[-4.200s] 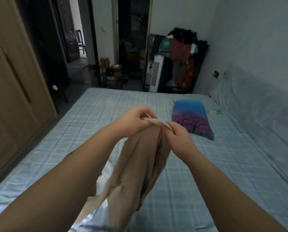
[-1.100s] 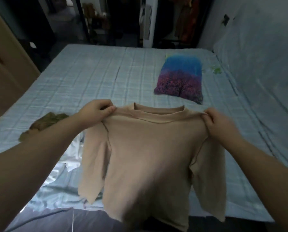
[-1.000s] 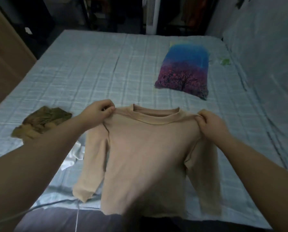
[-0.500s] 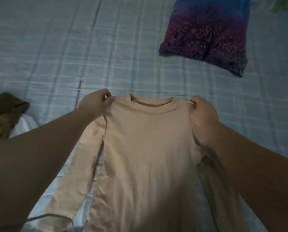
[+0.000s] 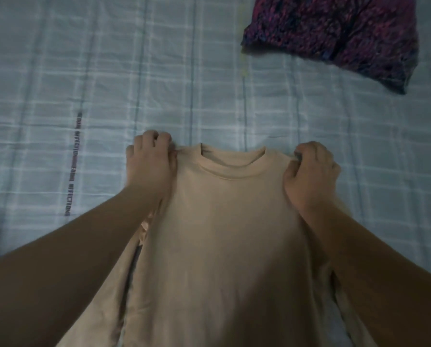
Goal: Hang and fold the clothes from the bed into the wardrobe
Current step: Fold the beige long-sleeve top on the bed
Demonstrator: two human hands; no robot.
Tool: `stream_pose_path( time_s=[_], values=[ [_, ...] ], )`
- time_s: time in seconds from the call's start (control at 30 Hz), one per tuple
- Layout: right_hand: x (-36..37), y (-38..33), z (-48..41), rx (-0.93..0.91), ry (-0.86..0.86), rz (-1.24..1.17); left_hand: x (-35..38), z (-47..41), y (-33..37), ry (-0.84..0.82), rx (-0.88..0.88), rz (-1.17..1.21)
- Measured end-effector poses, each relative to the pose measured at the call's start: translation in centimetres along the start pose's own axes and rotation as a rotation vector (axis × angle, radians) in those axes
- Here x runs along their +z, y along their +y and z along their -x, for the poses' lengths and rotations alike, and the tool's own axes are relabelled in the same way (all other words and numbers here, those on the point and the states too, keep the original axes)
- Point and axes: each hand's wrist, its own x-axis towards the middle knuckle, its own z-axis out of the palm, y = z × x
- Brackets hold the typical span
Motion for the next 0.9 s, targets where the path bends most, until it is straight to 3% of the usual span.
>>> stream_pose_path(
  time_s=[0.07,0.13,0.27,0.37,0.63,0.77,0.9],
  values=[
    [-0.8,-0.5,1.3,-0.077,0.069,-0.091,-0.8,1.1,1.1,0.116,0.044,0.099],
    [-1.4,-0.6,2.9,-0.157,0.029,-0.087,-0.9,2.8,1.9,0.118,0.161,0.133],
    [0.1,-0.4,4.4,-0.204,-0.180,0.110,0.8,5.2,2.6,-0.176,0.125,0.055],
    [2.1,-0.3,4.3,-0.166,-0.237,0.168,2.3,5.2,2.5,-0.262,0.107,-0.063],
    [3.2,-0.8,4.4,-0.153,-0.198,0.250,3.0,5.3,2.5,-0.274,0.095,-0.128],
    [2.1,-2.0,4.3,-0.094,-0.271,0.241,0.8,4.9,2.2,-0.296,0.111,-0.002],
    [-0.1,-6.1,4.9,-0.081,-0.164,0.148,-3.6,8.1,-0.9,-0.094,0.159,0.170]
  ],
)
